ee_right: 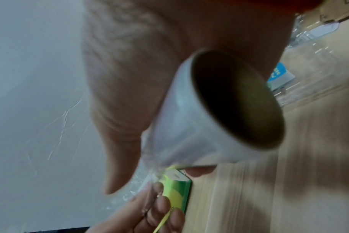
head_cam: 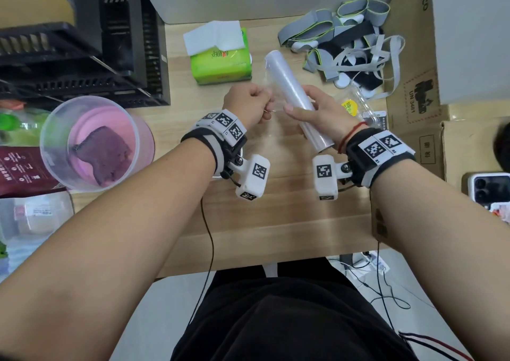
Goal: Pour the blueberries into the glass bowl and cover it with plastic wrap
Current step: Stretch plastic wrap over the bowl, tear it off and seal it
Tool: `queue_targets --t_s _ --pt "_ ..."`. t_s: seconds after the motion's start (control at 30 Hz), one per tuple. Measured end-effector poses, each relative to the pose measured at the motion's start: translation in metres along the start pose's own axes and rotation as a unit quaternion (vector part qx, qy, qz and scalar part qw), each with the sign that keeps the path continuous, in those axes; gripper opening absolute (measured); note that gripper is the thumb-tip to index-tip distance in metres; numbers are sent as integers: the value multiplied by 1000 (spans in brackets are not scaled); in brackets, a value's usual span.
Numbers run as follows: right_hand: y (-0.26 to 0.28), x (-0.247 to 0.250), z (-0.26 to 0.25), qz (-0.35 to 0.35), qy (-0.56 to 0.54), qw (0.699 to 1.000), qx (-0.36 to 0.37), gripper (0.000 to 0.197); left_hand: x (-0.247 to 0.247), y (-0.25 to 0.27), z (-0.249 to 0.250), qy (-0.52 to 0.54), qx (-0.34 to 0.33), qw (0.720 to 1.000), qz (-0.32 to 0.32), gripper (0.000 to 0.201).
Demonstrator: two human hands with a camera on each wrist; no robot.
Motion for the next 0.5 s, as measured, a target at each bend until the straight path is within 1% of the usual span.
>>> queue_targets --t_s 0.1,0.13,0.2,0.23,0.33,0.37,0.4,0.5 --pt "1 1 -4 -22 6 1000 19 42 -2 -2 2 -17 12 1000 -2 25" --pt "2 0 -5 -31 -7 999 23 39 -2 -2 5 -16 10 1000 4 25" --pt "3 1 -8 -46 -69 996 22 41 -2 -3 11 -11 5 1000 12 24" --pt "4 1 -9 -54 -100 993 14 42 -2 -4 13 -9 5 1000 13 23" --pt "5 0 -12 -94 -143 985 -26 33 -7 -5 21 8 6 1000 15 15" --pt "7 -1 -13 -109 -153 981 -42 35 -10 -5 25 19 1 1000 10 13" --pt "9 -2 -14 -125 -165 976 -59 44 -12 -5 30 35 -9 999 2 12" --pt "16 -6 -19 -183 -195 958 -100 78 -17 -6 40 96 -24 995 -29 19"
Point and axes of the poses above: each hand's wrist, its own y-axis away from the middle knuckle, its own x-axis out of the back of the hand, z = x × y, the point moved 6 cm from there along -y, towards the middle knuckle, and after that the axes turned 11 degrees about -z, right-handed, at the moved point
